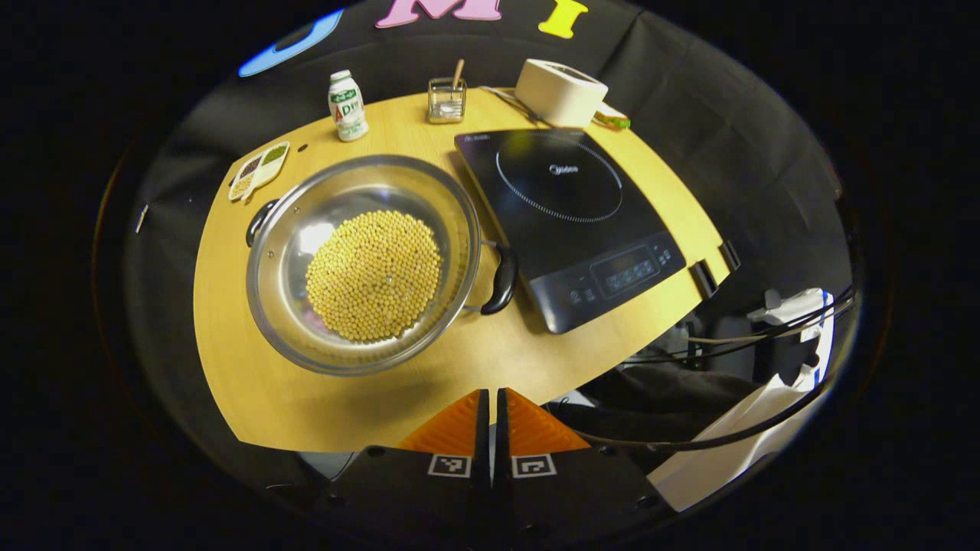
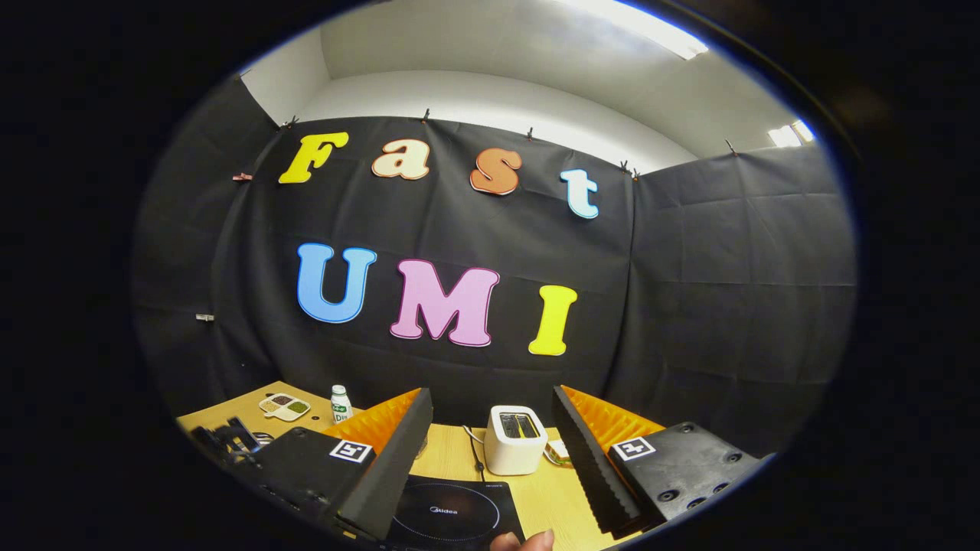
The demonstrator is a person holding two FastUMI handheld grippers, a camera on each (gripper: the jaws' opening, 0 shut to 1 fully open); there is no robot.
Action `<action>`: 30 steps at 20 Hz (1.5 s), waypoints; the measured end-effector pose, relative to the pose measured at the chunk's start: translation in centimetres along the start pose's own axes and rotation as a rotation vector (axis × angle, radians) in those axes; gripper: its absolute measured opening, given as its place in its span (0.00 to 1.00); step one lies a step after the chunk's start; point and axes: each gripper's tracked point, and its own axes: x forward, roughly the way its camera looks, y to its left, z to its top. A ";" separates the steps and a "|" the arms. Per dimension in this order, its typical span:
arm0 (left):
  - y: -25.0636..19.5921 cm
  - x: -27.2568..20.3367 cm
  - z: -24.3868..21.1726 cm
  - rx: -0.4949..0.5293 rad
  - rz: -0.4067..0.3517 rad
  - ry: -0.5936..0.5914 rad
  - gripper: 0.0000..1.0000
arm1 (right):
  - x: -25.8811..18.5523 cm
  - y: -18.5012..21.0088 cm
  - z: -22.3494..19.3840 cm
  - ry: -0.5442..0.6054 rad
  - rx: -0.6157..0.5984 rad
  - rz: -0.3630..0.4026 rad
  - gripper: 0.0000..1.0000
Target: First push the handle of the pot to place it horizontally, then grasp the pot with both hands and set it on the induction cooktop.
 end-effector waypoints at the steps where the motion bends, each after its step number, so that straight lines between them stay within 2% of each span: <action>1: -0.1 0.9 -0.4 -0.016 -0.014 0.032 0.05 | 0.0 -0.2 -0.1 0.003 -0.002 -0.006 0.98; 3: 0.5 2.3 -0.4 -0.034 0.001 0.079 0.05 | 0.0 -0.9 -0.3 0.005 -0.014 -0.028 0.98; 6: 1.4 3.9 0.6 -0.031 0.028 0.087 0.05 | -0.1 -1.5 -0.6 0.012 -0.022 -0.039 0.98; 16: 1.7 6.5 5.6 -0.058 0.057 0.010 0.05 | -0.2 -4.4 -1.2 0.023 -0.035 -0.112 0.98; 21: 1.3 7.0 7.5 -0.041 0.089 -0.025 0.05 | -0.1 -5.4 -1.5 0.029 -0.040 -0.130 0.98; 30: 1.4 8.3 12.4 -0.094 0.095 -0.100 0.05 | 0.2 -6.4 -2.7 0.054 -0.056 -0.149 0.98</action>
